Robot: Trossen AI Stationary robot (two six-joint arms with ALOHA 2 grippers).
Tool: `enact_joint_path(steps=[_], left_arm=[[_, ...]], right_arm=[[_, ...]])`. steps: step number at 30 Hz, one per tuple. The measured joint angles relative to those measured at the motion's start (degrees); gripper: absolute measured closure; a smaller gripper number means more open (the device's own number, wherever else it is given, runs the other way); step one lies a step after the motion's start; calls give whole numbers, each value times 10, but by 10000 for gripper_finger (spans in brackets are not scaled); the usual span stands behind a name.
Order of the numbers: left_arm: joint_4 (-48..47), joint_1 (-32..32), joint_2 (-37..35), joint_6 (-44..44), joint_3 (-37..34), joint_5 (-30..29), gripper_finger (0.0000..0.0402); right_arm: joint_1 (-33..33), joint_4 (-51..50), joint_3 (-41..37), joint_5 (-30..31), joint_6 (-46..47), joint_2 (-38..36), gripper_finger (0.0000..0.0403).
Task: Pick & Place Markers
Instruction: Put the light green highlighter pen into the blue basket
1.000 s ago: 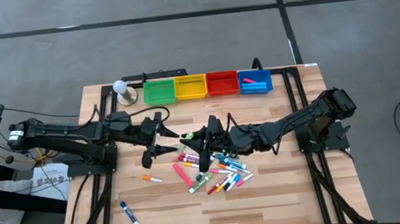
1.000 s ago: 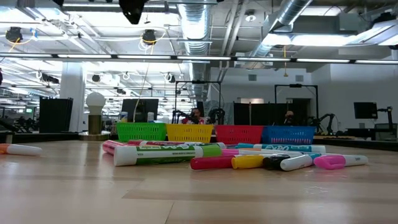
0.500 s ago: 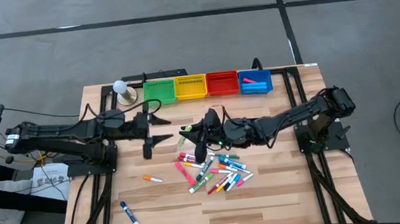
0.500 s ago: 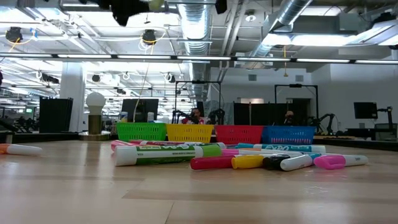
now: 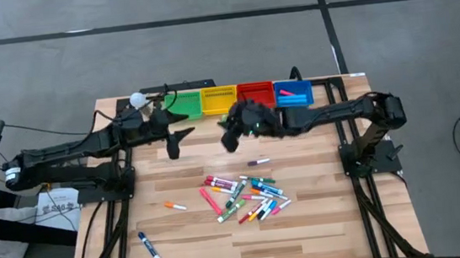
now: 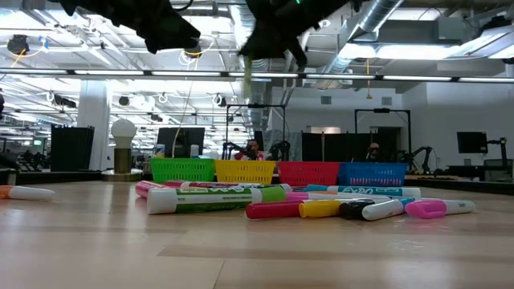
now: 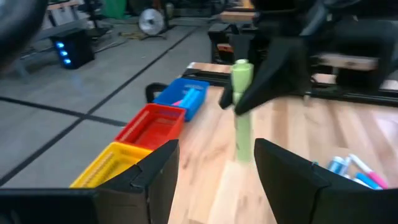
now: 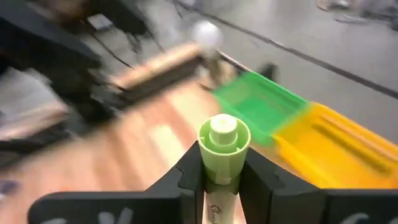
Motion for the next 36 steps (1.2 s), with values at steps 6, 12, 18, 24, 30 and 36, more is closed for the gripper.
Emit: enact_joint_path(steps=[6, 12, 18, 24, 30, 36], left_arm=[[0, 33, 0, -3, 0, 0, 193], [0, 52, 0, -22, 0, -80, 193], [4, 69, 6, -60, 1, -103, 193], [5, 78, 26, -61, 1, -103, 193], [5, 79, 35, -61, 1, -102, 193], [5, 79, 35, -61, 1, -102, 193]], right_arm=[[-90, -104, 0, -32, -65, -51, 347], [-192, -220, 0, -42, -120, -97, 346], [-298, -332, 0, -40, -123, -94, 345], [-363, -394, 0, -35, -146, -60, 345], [-379, -428, 0, 1, -203, -10, 345], [-378, -445, -1, 55, -221, 30, 340]])
